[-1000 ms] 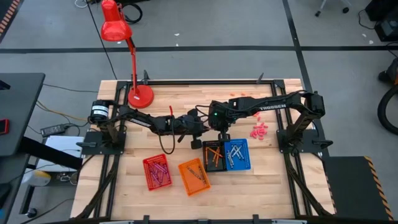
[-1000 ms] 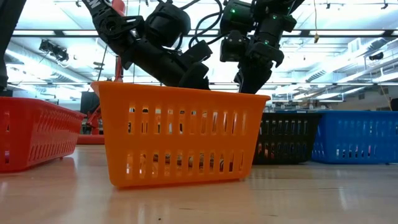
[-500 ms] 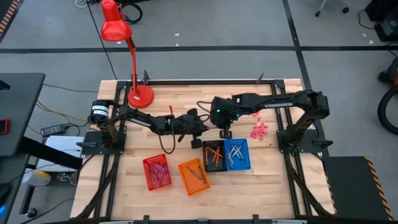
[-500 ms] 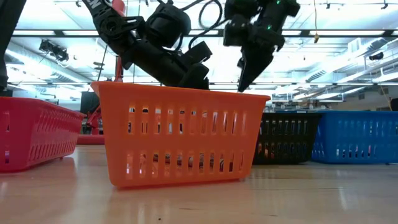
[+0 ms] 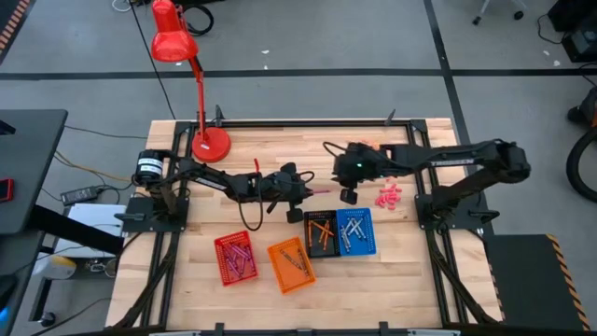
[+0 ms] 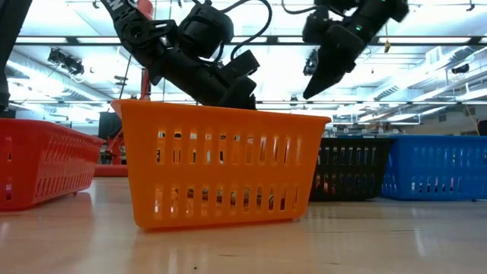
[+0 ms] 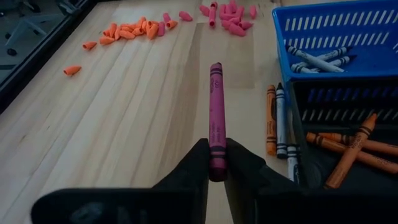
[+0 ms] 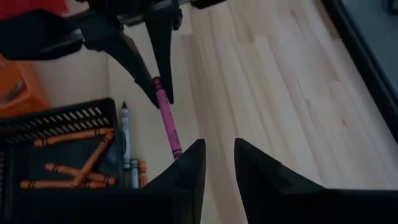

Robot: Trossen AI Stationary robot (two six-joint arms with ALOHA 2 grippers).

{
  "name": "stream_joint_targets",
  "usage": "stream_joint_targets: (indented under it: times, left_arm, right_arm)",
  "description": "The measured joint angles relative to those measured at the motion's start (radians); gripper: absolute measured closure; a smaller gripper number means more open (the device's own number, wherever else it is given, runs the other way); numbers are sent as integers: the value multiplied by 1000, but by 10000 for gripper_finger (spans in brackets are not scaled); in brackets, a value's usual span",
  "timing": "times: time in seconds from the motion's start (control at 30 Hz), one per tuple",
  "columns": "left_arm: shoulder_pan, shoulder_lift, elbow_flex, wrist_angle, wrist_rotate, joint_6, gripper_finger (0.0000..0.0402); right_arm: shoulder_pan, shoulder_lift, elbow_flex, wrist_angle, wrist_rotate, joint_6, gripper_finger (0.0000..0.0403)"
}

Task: Sort crayons
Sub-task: Put the pink crayon into the red basket

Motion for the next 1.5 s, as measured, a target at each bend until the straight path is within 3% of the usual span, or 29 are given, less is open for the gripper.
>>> stream_joint_targets:
  times: [0.3,0.43,0.67,0.87,1.0,1.17,1.5]
  left_arm:
    - [-8,-6,-1,-20,1,-13,358]
    - [-24,-48,-2,-65,2,-33,358]
    - [-66,-204,-1,-298,1,-169,358]
    - [-162,-345,-1,-566,3,-403,358]
    - [-237,-445,-1,-652,2,-607,358]
    - [-354,-528,-1,-770,2,-879,358]
    - [-636,-540,-1,-923,16,-1493,358]
  right_arm:
    - [11,-164,-280,360,5,54,314]
    - [45,-215,-398,567,76,54,314]
    - [97,-248,-566,882,141,15,314]
    - [135,-249,-697,1117,148,16,314]
    - [140,-249,-757,1261,148,-27,314]
    - [140,-249,-775,1273,148,-37,314]
    - [138,-248,-771,1390,148,-222,314]
